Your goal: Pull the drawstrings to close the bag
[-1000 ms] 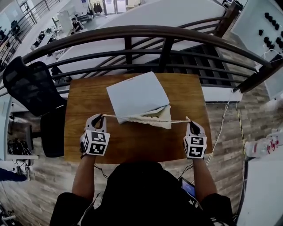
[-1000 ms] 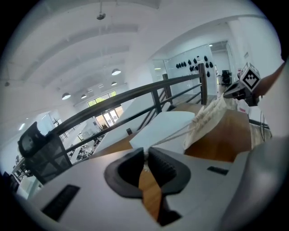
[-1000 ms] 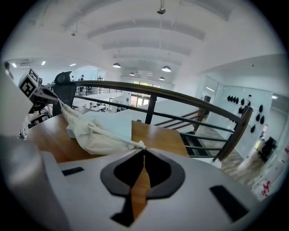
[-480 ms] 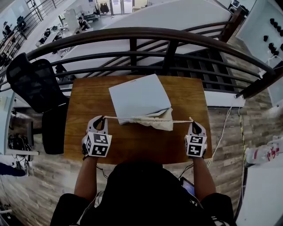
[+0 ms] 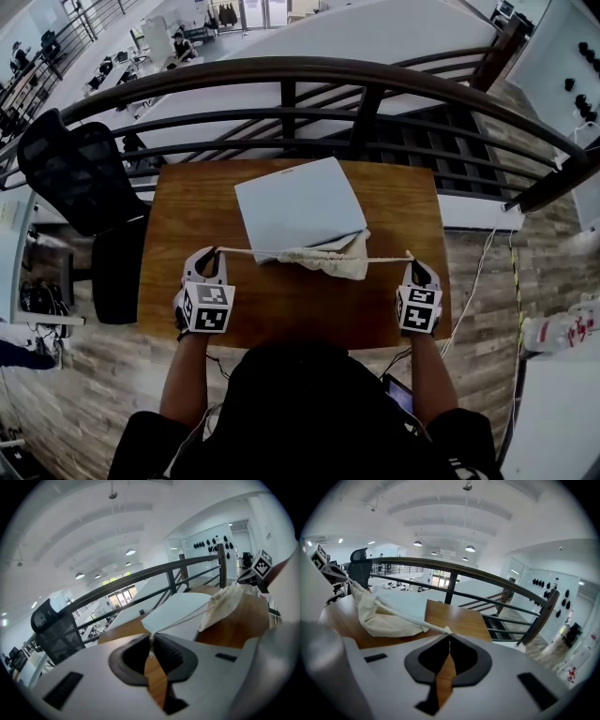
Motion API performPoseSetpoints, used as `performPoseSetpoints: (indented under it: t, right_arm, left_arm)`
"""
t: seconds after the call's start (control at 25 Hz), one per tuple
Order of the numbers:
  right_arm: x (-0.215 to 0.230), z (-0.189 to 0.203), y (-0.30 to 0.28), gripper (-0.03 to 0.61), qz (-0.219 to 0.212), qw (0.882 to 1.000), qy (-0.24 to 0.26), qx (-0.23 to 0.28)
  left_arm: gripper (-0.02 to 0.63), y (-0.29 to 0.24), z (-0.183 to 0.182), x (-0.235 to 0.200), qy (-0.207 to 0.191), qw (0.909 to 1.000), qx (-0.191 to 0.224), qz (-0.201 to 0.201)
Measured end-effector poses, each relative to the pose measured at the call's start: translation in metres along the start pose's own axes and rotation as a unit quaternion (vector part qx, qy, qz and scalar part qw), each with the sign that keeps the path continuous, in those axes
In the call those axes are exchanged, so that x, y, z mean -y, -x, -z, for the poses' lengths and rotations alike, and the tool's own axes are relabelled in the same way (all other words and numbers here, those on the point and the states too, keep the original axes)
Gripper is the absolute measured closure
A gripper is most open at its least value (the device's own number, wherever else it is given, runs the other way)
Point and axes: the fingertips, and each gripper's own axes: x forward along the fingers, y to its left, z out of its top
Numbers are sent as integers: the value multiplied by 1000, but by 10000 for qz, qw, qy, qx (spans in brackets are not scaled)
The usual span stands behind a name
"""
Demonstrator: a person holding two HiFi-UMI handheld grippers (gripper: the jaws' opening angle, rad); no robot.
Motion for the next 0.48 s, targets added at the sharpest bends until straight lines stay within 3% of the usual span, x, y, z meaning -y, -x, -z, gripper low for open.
performPoseSetpoints:
  t: [0.16, 0.28, 0.48]
  right_arm:
    - [9, -2, 1, 577, 99, 9999, -128, 40]
    - [26, 9, -1, 577, 50, 9970, -765, -82]
    - [13, 10, 2, 578, 6, 9990, -444, -65]
  left_arm:
    - [575, 2, -1, -2, 25, 10000, 29, -72]
    - [575, -1, 19, -15, 774, 9969, -126, -49]
    - [577, 2, 35, -12, 928, 9949, -382, -98]
